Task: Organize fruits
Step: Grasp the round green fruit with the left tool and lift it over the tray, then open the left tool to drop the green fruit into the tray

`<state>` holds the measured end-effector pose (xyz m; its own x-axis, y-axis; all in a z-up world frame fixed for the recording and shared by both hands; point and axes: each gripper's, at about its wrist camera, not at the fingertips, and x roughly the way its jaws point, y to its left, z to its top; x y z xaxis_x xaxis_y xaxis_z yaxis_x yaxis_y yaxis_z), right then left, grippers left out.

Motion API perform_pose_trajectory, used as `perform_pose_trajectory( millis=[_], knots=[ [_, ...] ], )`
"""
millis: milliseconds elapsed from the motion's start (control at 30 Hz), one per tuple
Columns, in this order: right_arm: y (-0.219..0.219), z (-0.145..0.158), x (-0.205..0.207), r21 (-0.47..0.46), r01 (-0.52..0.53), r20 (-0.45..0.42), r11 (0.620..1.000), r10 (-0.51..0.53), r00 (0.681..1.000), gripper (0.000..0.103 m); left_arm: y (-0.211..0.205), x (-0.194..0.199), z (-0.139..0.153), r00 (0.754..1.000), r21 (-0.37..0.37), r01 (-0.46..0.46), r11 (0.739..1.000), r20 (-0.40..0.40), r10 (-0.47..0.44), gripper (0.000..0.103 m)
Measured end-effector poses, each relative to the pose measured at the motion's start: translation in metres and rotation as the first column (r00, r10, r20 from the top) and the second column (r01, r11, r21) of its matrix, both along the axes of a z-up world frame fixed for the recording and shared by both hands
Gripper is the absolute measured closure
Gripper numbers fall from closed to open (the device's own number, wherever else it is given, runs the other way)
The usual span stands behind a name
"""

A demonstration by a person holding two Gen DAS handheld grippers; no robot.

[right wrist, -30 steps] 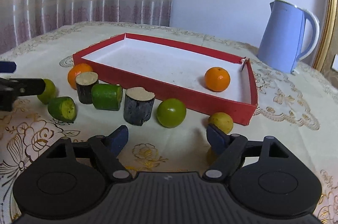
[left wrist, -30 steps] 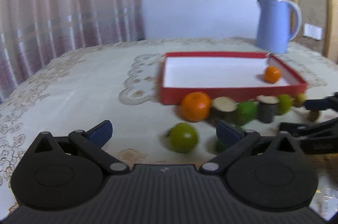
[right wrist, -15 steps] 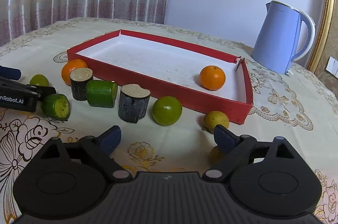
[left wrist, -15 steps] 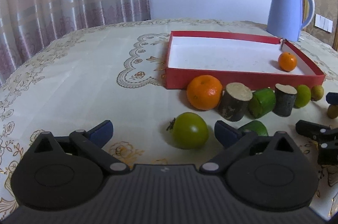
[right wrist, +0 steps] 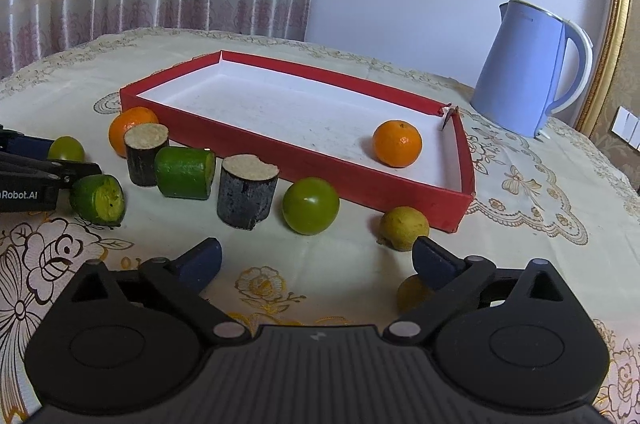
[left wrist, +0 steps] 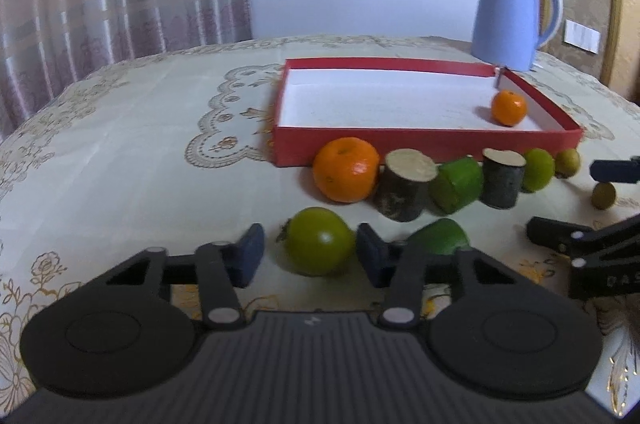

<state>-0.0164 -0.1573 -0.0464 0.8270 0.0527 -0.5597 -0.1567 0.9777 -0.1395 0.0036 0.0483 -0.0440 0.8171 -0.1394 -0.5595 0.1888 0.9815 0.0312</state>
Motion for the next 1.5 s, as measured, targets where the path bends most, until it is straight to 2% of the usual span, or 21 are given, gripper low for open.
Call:
perform_pose_trajectory(
  millis=[200, 533, 733, 1033, 1200, 1333, 1500],
  knots=[
    [0.001, 0.000, 0.001, -0.004, 0.001, 0.000, 1.000, -0.001, 1.000, 0.000, -0.003, -0.001, 0.000, 1.000, 0.008, 0.015, 1.000, -0.001, -0.015, 0.068],
    [0.000, -0.001, 0.001, -0.006, 0.001, 0.000, 1.000, -0.001, 1.000, 0.000, -0.001, 0.002, 0.002, 1.000, -0.007, -0.006, 1.000, 0.009, 0.006, 0.070],
    [0.000, -0.001, 0.001, -0.005, 0.001, 0.000, 1.000, -0.001, 1.000, 0.000, -0.003, 0.010, 0.020, 0.999, -0.027, -0.008, 1.000, 0.044, 0.010, 0.070],
    [-0.001, 0.000, 0.001, -0.005, 0.001, -0.001, 1.000, -0.001, 1.000, 0.000, -0.027, 0.071, 0.055, 0.994, -0.031, 0.016, 0.999, 0.110, -0.012, 0.069],
    [-0.001, 0.000, 0.001, -0.005, 0.001, 0.000, 1.000, -0.001, 1.000, 0.000, -0.044, 0.122, 0.051, 0.997, -0.014, 0.003, 1.000, 0.073, -0.002, 0.069],
    [-0.001, 0.000, 0.001, -0.005, 0.001, -0.001, 1.000, -0.001, 1.000, 0.000, -0.055, 0.159, 0.040, 1.000, 0.009, 0.001, 1.000, 0.008, -0.001, 0.069],
    [0.000, 0.000, 0.001, -0.006, 0.001, -0.001, 1.000, -0.001, 1.000, 0.000, -0.061, 0.177, 0.028, 0.999, 0.035, -0.006, 0.999, -0.038, 0.007, 0.069]
  ],
)
